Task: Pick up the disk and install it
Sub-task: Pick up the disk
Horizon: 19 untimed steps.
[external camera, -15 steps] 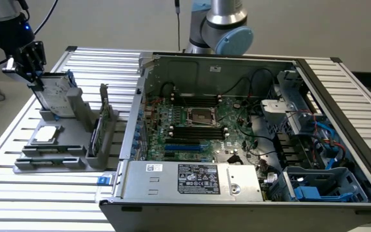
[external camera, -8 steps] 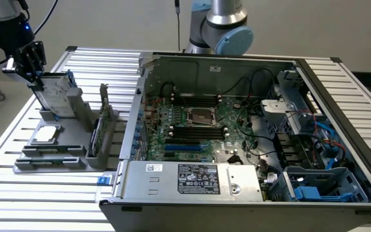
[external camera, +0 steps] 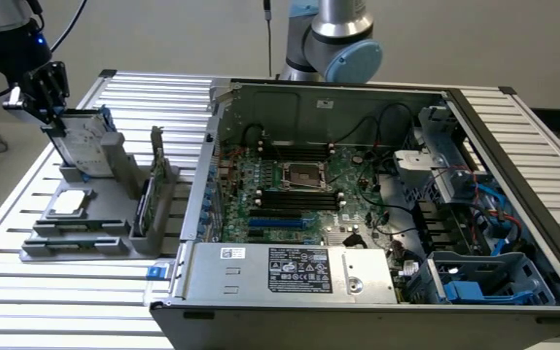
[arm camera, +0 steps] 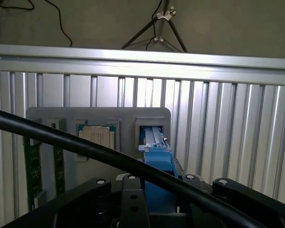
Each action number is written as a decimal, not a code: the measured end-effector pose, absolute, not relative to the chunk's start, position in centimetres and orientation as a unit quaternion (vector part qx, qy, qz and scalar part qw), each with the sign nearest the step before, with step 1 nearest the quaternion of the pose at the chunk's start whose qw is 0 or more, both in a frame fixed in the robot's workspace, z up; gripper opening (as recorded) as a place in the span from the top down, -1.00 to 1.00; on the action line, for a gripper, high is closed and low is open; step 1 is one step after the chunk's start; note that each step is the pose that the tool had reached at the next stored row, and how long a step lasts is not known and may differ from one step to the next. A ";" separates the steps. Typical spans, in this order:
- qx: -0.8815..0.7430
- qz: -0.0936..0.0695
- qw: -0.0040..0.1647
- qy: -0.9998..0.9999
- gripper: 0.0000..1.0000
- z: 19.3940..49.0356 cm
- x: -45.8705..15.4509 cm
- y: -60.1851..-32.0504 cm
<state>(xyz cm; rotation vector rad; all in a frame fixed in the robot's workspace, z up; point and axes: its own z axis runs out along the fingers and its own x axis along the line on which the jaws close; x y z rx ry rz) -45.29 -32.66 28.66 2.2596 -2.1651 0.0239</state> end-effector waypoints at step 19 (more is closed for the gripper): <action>0.722 0.005 0.008 -0.692 0.35 36.5 -45.1 -32.7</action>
